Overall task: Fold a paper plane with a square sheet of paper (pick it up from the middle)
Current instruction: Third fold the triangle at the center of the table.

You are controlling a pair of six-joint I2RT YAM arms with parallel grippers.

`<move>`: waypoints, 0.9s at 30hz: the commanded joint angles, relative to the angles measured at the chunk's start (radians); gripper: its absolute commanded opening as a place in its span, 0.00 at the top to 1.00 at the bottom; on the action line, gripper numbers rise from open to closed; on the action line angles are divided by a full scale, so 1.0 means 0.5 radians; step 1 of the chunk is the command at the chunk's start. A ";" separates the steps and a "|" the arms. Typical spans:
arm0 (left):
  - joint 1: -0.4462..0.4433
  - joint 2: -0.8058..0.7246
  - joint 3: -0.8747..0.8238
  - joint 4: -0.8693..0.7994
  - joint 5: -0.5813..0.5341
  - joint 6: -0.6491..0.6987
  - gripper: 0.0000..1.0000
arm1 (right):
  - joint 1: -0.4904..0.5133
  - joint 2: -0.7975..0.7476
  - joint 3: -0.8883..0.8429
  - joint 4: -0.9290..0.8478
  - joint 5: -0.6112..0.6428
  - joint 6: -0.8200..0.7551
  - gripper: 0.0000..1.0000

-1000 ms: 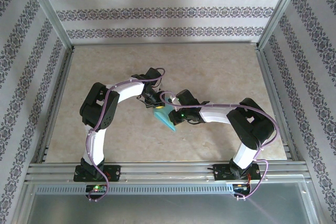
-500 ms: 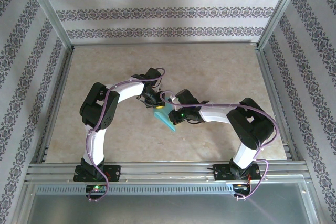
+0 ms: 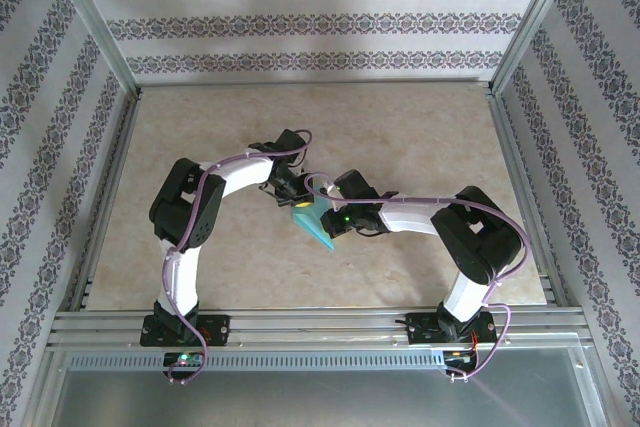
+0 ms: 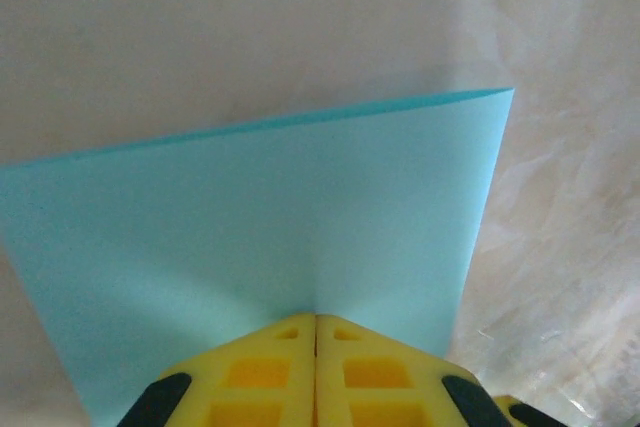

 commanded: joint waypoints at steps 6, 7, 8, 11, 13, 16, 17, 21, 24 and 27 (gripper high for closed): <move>0.119 -0.469 -0.388 0.296 -0.034 -0.387 0.85 | -0.024 0.044 0.001 -0.050 0.036 0.034 1.00; 0.117 -0.510 -0.437 0.337 -0.024 -0.427 0.85 | -0.025 0.047 -0.002 -0.050 0.034 0.037 1.00; 0.116 -0.556 -0.499 0.399 -0.006 -0.483 0.85 | -0.024 0.047 -0.002 -0.047 0.037 0.037 1.00; 0.079 -0.666 -0.678 0.599 0.038 -0.658 0.84 | -0.029 0.050 -0.008 -0.044 0.036 0.042 1.00; 0.034 -0.706 -0.767 0.714 0.047 -0.771 0.83 | -0.029 0.050 -0.008 -0.044 0.035 0.043 1.00; -0.048 -0.723 -0.873 0.917 0.066 -0.934 0.83 | -0.028 0.048 -0.016 -0.044 0.041 0.043 1.00; -0.070 -0.716 -0.880 0.958 0.060 -0.969 0.83 | -0.029 0.047 -0.017 -0.044 0.041 0.046 1.00; -0.153 -0.644 -0.855 0.988 0.018 -1.029 0.85 | -0.029 0.047 -0.023 -0.037 0.042 0.047 1.00; -0.205 -0.628 -0.879 0.999 -0.048 -1.081 0.88 | -0.029 0.041 -0.023 -0.041 0.050 0.046 1.00; -0.230 -0.632 -0.920 1.013 -0.105 -1.116 0.89 | -0.029 0.042 -0.026 -0.041 0.048 0.048 1.00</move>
